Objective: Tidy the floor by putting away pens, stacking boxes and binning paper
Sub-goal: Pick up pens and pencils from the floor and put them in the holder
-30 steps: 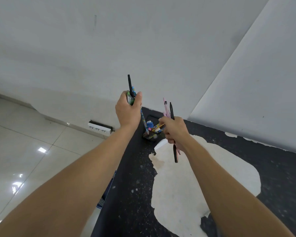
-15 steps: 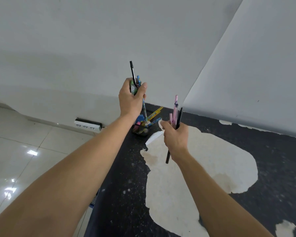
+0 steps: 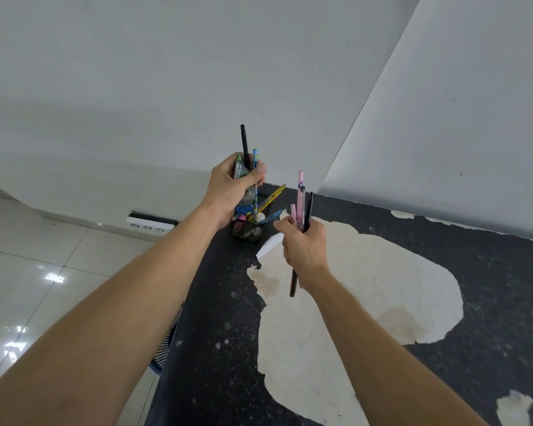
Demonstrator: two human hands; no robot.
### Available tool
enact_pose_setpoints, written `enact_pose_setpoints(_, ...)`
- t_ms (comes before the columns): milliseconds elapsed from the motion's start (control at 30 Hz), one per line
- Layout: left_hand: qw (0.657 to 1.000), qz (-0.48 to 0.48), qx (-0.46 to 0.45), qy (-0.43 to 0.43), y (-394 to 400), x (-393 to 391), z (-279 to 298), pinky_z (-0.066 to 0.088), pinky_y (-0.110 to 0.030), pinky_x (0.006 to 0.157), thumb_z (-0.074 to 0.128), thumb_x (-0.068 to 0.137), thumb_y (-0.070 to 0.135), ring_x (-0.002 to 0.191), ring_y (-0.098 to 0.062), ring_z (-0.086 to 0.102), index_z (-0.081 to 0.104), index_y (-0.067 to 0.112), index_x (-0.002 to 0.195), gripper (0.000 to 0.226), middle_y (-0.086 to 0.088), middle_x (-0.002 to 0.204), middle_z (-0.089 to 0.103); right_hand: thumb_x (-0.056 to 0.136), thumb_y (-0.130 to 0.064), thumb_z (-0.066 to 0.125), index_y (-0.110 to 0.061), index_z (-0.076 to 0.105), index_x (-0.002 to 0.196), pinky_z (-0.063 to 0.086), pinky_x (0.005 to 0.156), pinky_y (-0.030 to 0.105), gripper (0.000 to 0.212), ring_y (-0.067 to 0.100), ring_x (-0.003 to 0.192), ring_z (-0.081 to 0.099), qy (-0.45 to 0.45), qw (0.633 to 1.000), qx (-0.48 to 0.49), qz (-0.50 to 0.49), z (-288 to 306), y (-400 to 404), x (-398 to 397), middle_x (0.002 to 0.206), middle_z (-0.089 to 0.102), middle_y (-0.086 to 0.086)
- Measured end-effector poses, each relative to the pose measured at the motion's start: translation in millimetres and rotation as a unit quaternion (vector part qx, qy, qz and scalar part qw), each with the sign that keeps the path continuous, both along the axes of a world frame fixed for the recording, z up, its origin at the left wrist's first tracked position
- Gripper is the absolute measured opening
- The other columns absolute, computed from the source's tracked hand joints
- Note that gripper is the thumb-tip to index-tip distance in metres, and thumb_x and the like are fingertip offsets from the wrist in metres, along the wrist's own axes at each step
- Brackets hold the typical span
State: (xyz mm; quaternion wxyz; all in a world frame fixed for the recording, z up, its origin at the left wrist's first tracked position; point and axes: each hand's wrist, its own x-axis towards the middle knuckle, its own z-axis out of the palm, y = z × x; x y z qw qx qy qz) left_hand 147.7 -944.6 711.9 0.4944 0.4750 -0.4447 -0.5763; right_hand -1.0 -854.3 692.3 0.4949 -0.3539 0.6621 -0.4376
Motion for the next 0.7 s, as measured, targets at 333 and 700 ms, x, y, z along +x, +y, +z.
enact_pose_setpoints(333,0.996,0.024,0.032,0.085,-0.8,-5.0,-4.2,0.049,-0.045,0.086,0.063,0.090,0.053,0.085,-0.030,0.063,0.066,0.010,0.086,0.043,-0.017,0.087,0.067,0.069,-0.019,0.076,-0.021,0.049,0.089,0.037,0.054,0.035,0.034,0.025,0.064,0.035,0.022,0.999,0.012,0.041,-7.0,-0.7,3.3,0.075,0.039,0.012)
enact_pose_setpoints(700,0.999,0.001,-0.004,-0.037,12.1,2.3,-6.8,0.056,-0.056,0.090,0.043,0.067,-0.010,0.103,-0.023,0.070,0.062,0.002,0.095,0.035,-0.009,0.100,0.077,0.079,-0.019,0.084,-0.024,0.051,0.089,0.034,0.047,0.031,0.035,0.017,0.053,0.033,0.024,0.995,0.036,0.090,1.6,-5.2,5.5,0.068,0.040,0.009)
